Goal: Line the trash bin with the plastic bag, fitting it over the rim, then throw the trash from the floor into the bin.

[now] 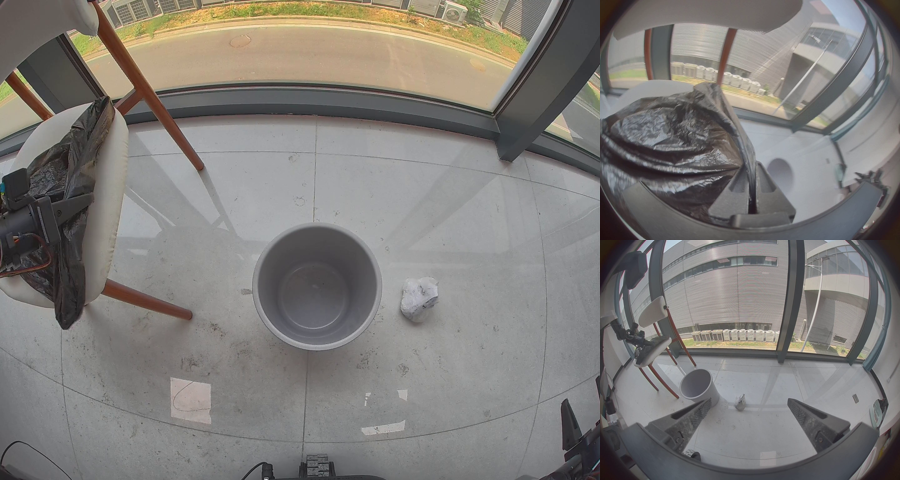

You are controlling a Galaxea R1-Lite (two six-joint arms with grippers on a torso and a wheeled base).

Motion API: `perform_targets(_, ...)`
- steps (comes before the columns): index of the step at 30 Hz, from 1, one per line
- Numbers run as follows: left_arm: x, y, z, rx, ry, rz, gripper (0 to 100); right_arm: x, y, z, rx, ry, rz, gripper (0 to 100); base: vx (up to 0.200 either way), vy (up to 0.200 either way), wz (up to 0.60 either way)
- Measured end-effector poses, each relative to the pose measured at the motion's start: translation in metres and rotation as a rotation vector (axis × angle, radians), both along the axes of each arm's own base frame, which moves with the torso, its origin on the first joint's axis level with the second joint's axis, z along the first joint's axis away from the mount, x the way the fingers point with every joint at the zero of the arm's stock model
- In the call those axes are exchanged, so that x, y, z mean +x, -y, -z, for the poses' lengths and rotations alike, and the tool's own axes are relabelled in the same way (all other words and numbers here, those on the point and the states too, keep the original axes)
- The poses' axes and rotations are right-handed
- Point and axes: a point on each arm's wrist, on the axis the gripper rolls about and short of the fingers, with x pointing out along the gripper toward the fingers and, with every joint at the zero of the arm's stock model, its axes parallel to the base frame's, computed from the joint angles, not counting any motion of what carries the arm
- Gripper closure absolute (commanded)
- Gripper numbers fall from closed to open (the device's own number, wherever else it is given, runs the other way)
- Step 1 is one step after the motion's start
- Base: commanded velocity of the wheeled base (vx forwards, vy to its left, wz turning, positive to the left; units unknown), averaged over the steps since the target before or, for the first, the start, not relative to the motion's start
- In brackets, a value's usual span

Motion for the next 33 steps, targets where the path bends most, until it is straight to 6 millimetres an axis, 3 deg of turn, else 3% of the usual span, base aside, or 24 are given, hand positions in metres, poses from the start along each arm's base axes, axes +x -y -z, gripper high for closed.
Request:
perform_targets(8,-0.022,0.038,-0.014,-0.047,0.029,0.339,100,0.000,0.000,0.000,0.000,0.000,0.000,0,0.000,0.000,0.00)
perform_targets(15,-0.029,0.078,-0.011,-0.079,-0.018,0.572,100,0.000,0.000,0.000,0.000,0.001,0.000,0,0.000,-0.057,0.00)
perform_targets(19,-0.028,0.097,-0.007,-0.085,-0.047,0.666,100,0.000,0.000,0.000,0.001,0.002,0.000,0,0.000,-0.200,0.00)
perform_targets(24,-0.026,0.124,-0.005,-0.087,-0.078,0.788,100,0.000,0.000,0.000,0.002,0.002,0.000,0,0.000,0.000,0.00)
perform_targets(33,-0.003,0.161,-0.001,-0.090,-0.060,0.897,100,0.000,0.000,0.000,0.004,0.002,0.001,0,0.000,0.000,0.00)
